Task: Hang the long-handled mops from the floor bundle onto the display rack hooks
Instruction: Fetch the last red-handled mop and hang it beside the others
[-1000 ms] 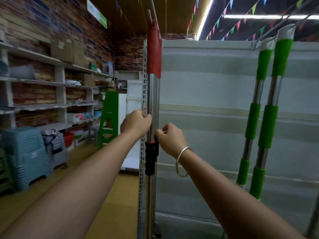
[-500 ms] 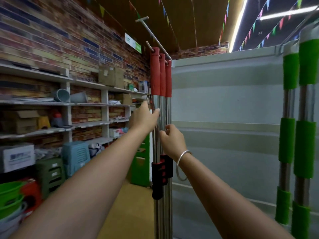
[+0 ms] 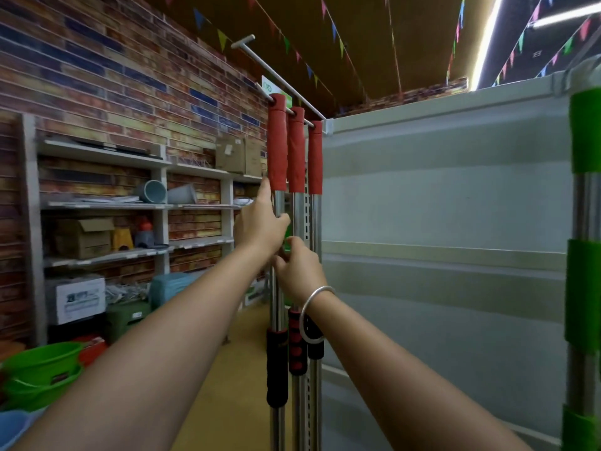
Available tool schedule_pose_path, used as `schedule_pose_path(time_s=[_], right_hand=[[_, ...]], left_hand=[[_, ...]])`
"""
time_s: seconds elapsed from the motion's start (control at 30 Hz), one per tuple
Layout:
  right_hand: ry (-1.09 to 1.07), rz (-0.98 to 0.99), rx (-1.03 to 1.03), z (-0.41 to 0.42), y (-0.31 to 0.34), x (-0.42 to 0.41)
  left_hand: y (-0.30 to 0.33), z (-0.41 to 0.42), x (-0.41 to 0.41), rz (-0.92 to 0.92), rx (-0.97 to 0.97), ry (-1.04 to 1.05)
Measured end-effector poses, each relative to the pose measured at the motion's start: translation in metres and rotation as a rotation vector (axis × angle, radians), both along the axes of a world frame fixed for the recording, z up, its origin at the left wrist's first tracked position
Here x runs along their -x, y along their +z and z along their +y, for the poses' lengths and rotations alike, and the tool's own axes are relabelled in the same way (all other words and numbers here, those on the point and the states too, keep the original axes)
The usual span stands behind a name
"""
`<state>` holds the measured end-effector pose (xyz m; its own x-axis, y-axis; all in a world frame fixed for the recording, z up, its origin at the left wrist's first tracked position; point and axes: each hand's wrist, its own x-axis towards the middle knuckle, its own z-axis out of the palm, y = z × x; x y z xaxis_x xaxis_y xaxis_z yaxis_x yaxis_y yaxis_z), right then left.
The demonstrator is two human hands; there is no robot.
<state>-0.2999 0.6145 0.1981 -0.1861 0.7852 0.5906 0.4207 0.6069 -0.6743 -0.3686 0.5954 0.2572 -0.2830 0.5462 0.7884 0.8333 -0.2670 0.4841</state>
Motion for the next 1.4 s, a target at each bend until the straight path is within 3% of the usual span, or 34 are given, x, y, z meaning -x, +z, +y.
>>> schedule_pose_path(time_s=[0.13,0.27,0.37,0.47,0.63,1.13,1.3,1.4], right_hand=[[0.086,0.020,-0.024,0.003,0.001,-0.001],[0.047,0.244,-0.017,0.017,-0.010,-0.010],[-0.102,0.179,0.125,0.034,-0.017,-0.007],[-0.056,0.116,0.237,0.042,-0.021,0.004],[-0.144,0.053,0.197,0.056,-0.018,0.009],[-0.079,-0.041,0.230,0.061,-0.008,0.000],[-0.075,-0.024,0.170,0.045,-0.007,-0.007],[-0.082,-0.006,0.157,0.034,-0.010,-0.025]], left_hand=[[0.001,-0.001,0.006,0.018,-0.029,0.036],[0.001,-0.003,0.007,0.025,0.006,0.037],[0.000,-0.002,0.011,0.023,-0.004,0.081],[-0.002,-0.002,0.014,0.037,-0.001,0.121],[-0.002,0.000,0.016,0.061,-0.024,0.148],[-0.007,0.004,0.013,0.091,-0.058,0.177],[-0.013,0.001,0.007,0.087,-0.219,0.270],[-0.020,-0.005,-0.009,0.117,-0.291,0.198]])
